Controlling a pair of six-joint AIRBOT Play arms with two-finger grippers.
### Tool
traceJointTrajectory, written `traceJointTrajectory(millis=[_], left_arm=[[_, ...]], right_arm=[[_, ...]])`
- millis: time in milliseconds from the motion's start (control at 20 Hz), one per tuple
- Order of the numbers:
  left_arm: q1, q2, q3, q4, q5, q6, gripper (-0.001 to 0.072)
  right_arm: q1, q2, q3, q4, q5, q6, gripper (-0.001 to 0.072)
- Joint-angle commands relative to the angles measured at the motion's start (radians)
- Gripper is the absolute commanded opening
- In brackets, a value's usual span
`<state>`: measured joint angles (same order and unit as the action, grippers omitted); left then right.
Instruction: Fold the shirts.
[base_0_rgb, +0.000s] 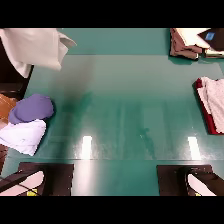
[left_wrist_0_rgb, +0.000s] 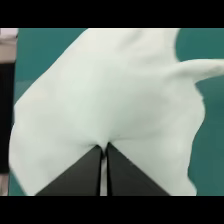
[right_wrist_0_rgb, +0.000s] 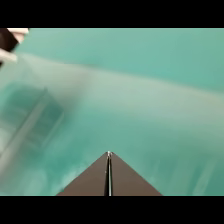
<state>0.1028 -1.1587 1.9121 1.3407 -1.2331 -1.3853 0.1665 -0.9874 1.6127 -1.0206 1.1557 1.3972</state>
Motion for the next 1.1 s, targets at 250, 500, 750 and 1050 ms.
traceJointTrajectory(millis=[250,500,750,1050], left_arm=[[-0.412,0.025,-0.027,-0.101,-0.163,0.051,0.0022],[-0.647,-0.140,-0.241,-0.114,-0.234,0.051,0.0069],[-0.725,-0.254,-0.362,-0.184,-0.060,0.071,0.0659],[-0.510,-0.300,-0.363,-0.094,0.148,-0.008,0.0659]], right_arm=[[0.000,0.000,0.164,0.000,0.000,0.000,0.0015],[0.000,0.002,0.188,0.000,0.008,0.000,0.0015],[0.000,0.002,0.188,0.000,0.028,0.000,0.0015],[0.000,0.002,0.187,0.000,0.040,0.000,0.0015]])
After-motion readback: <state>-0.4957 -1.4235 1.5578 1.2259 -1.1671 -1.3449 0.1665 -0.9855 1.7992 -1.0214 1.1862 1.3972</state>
